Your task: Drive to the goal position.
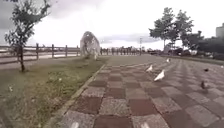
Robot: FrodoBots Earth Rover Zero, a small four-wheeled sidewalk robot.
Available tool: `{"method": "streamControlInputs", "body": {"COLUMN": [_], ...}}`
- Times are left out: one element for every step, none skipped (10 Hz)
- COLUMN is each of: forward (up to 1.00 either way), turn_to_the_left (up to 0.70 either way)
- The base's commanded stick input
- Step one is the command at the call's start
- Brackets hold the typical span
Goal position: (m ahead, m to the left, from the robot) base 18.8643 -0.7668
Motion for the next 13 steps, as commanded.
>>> {"method": "streamControlInputs", "body": {"forward": [0.70,0.70,0.70,0.70,0.70,0.70,0.70,0.70,0.70,0.70,0.70,0.69,0.60], "turn_to_the_left": [0.00,0.00,0.00,0.00,0.00,0.00,0.00,0.00,0.00,0.00,0.00,0.00,0.00]}}
